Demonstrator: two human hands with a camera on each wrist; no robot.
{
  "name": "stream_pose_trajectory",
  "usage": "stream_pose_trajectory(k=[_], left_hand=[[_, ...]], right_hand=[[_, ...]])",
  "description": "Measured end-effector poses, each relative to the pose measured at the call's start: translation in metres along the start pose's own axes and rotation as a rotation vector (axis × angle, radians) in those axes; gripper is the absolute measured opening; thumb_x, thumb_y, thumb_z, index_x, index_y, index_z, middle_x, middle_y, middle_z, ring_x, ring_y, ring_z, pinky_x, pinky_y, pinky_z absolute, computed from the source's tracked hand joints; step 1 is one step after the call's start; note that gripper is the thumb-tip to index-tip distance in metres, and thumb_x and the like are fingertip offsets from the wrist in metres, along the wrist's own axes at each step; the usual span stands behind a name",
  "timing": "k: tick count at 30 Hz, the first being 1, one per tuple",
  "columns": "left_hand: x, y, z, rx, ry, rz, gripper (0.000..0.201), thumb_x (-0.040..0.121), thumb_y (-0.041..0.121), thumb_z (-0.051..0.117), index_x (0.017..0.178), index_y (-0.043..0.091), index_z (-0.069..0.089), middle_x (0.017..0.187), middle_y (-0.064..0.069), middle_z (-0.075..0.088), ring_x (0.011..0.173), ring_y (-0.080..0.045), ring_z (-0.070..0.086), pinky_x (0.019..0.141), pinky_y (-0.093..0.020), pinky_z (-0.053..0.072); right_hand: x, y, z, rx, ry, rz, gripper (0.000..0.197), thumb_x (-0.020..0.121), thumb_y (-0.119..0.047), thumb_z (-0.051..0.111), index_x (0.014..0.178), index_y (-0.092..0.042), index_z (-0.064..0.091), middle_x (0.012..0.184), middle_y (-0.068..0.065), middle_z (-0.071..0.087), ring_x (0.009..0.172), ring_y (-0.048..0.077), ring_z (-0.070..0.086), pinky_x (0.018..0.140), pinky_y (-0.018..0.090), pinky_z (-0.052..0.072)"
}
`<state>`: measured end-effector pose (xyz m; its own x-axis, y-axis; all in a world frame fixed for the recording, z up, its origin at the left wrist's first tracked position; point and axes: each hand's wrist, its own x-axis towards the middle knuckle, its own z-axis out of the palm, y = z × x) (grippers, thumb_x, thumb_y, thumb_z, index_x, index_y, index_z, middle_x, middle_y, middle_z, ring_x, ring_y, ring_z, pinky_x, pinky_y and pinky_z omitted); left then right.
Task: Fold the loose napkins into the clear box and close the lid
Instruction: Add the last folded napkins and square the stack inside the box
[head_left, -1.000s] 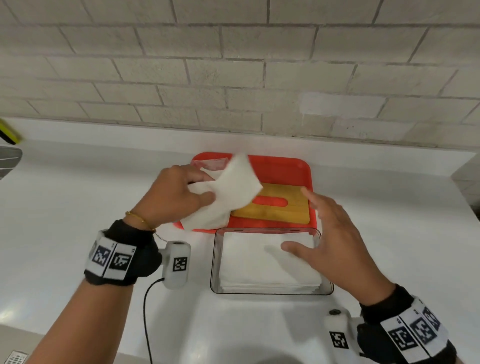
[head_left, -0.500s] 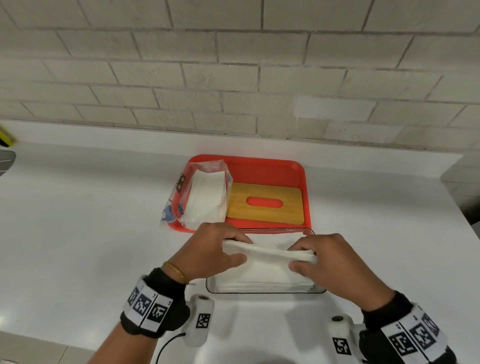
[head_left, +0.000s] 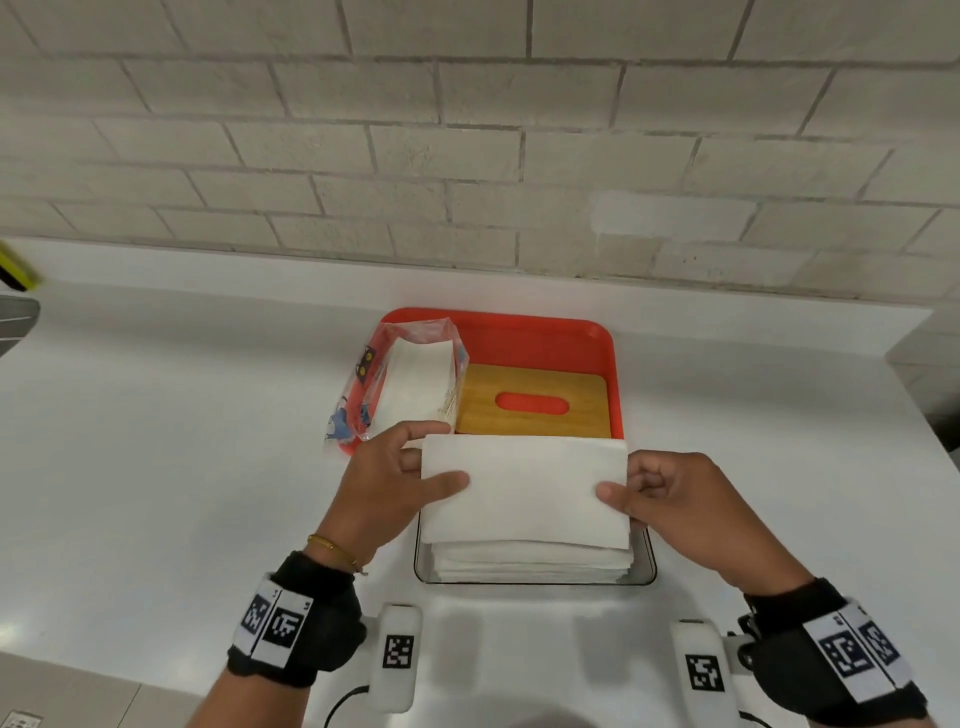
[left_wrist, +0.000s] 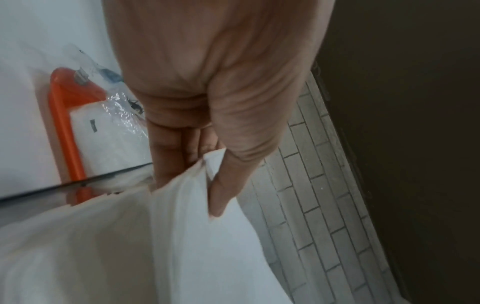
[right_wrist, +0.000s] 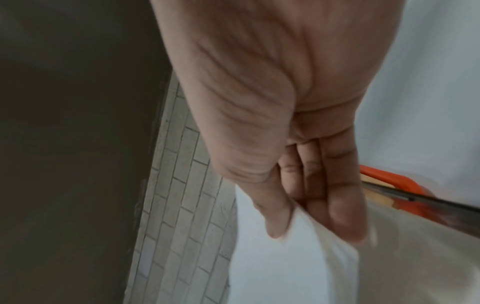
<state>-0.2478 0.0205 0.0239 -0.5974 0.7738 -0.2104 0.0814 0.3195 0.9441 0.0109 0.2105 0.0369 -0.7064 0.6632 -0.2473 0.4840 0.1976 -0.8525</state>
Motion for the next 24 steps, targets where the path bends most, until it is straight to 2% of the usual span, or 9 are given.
stream_pose_trajectory(k=[2,3,5,7,11,14,17,20,24], left_hand=[[0.002,-0.010,0.005,0.059,0.031,-0.047,0.057,0.075,0.021,0.092,0.124,0.028,0.064,0.066,0.009,0.067,0.066,-0.007,0.067,0.073,-0.027,0.059],[0.003,-0.014,0.007,0.102,0.048,-0.060,0.060,0.073,0.025,0.094,0.125,0.029,0.064,0.063,0.009,0.060,0.064,-0.008,0.062,0.070,-0.026,0.056],[0.004,-0.019,0.013,0.165,0.074,-0.073,0.065,0.072,0.029,0.094,0.128,0.030,0.061,0.065,0.005,0.061,0.067,-0.009,0.062,0.070,-0.021,0.054],[0.005,-0.019,0.017,0.207,0.095,-0.074,0.066,0.074,0.028,0.093,0.130,0.030,0.058,0.074,-0.006,0.069,0.072,-0.010,0.066,0.072,-0.018,0.053],[0.004,-0.015,0.022,0.262,0.131,-0.062,0.067,0.076,0.025,0.092,0.132,0.028,0.056,0.089,-0.007,0.072,0.078,-0.009,0.066,0.066,-0.009,0.047],[0.003,-0.013,0.024,0.318,0.136,-0.047,0.069,0.076,0.025,0.092,0.135,0.028,0.056,0.090,-0.001,0.071,0.080,-0.011,0.067,0.064,-0.008,0.046],[0.005,-0.014,0.024,0.375,0.137,-0.037,0.072,0.076,0.026,0.092,0.137,0.027,0.054,0.093,0.003,0.071,0.081,-0.007,0.067,0.062,-0.005,0.046],[0.003,-0.010,0.024,0.464,0.142,0.004,0.073,0.077,0.030,0.091,0.139,0.027,0.052,0.102,0.013,0.068,0.082,-0.003,0.066,0.066,-0.005,0.043],[-0.005,-0.002,0.022,0.625,0.180,0.215,0.053,0.079,0.034,0.088,0.126,0.028,0.065,0.113,0.015,0.059,0.090,-0.003,0.063,0.076,-0.009,0.043]], right_hand=[[0.002,0.003,0.000,-0.033,-0.031,0.044,0.027,0.086,-0.038,0.083,0.074,-0.019,0.069,0.067,0.000,0.069,0.061,0.023,0.064,0.073,0.037,0.054],[0.003,0.006,0.000,-0.068,-0.036,0.064,0.030,0.086,-0.037,0.083,0.073,-0.017,0.066,0.064,0.000,0.065,0.059,0.022,0.064,0.073,0.036,0.054],[0.006,0.007,0.001,-0.160,-0.035,0.094,0.028,0.086,-0.036,0.083,0.080,-0.015,0.066,0.070,0.008,0.069,0.064,0.030,0.069,0.074,0.038,0.058],[0.008,0.006,0.003,-0.217,-0.030,0.107,0.024,0.087,-0.035,0.082,0.089,-0.015,0.069,0.080,0.012,0.073,0.069,0.030,0.071,0.076,0.037,0.059],[0.009,0.002,0.009,-0.257,-0.003,0.097,0.016,0.090,-0.029,0.080,0.094,-0.022,0.066,0.079,0.011,0.074,0.052,0.011,0.071,0.057,0.014,0.048],[0.009,0.000,0.013,-0.320,0.012,0.095,0.015,0.089,-0.026,0.080,0.093,-0.022,0.066,0.069,0.000,0.072,0.051,0.006,0.070,0.059,0.017,0.048],[0.008,-0.003,0.015,-0.385,0.025,0.095,0.017,0.087,-0.025,0.081,0.093,-0.025,0.065,0.068,-0.008,0.072,0.055,0.001,0.069,0.069,0.021,0.055],[0.006,-0.008,0.017,-0.440,0.048,0.103,0.027,0.086,-0.027,0.082,0.107,-0.025,0.064,0.075,-0.009,0.072,0.068,0.006,0.070,0.075,0.027,0.057],[0.002,-0.015,0.016,-0.545,0.100,0.072,0.045,0.086,-0.028,0.082,0.123,-0.023,0.059,0.090,-0.008,0.067,0.086,0.011,0.064,0.076,0.027,0.051]])
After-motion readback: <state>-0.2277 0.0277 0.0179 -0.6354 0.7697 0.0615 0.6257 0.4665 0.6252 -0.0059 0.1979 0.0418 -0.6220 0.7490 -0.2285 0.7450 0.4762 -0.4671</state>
